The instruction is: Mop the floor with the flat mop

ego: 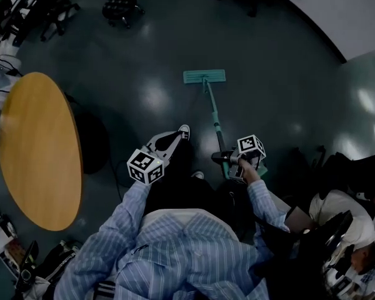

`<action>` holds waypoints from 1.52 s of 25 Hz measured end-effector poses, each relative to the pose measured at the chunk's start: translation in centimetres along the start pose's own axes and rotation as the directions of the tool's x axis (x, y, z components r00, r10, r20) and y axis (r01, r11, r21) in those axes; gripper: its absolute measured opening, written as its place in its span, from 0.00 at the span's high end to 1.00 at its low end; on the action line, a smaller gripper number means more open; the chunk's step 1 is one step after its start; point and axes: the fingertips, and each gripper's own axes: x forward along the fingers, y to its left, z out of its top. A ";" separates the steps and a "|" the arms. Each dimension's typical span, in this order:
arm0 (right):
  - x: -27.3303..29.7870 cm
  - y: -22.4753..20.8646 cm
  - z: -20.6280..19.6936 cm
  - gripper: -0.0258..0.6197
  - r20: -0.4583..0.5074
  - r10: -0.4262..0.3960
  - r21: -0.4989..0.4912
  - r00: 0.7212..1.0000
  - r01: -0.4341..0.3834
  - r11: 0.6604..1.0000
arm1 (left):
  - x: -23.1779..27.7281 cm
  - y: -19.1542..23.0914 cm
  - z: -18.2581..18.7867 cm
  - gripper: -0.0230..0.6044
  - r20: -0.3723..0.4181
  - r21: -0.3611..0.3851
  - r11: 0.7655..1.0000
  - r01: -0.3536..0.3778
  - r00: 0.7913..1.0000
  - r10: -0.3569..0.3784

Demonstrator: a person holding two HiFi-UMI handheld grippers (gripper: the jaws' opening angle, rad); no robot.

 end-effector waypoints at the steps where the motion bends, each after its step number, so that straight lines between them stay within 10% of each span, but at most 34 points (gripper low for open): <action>1: 0.1 1.1 1.1 0.88 0.000 -0.006 -0.004 1.000 0.006 1.000 | 0.2 0.6 0.7 0.95 -0.002 -0.002 1.000 0.000 1.000 0.000; 13: 1.4 16.8 20.1 0.88 0.010 -0.046 -0.055 0.999 0.047 0.997 | 6.4 8.1 9.4 0.95 -0.024 -0.049 0.999 0.005 1.000 -0.006; 22: 4.6 25.5 34.8 0.88 0.055 -0.036 -0.090 0.998 0.041 0.995 | 7.8 15.1 8.6 0.95 -0.035 -0.097 0.993 -0.074 0.997 0.071; 38: 6.9 34.4 45.7 0.89 0.151 0.000 -0.052 0.988 0.008 0.999 | 4.9 16.1 4.9 0.95 -0.058 -0.197 0.969 -0.148 0.989 0.139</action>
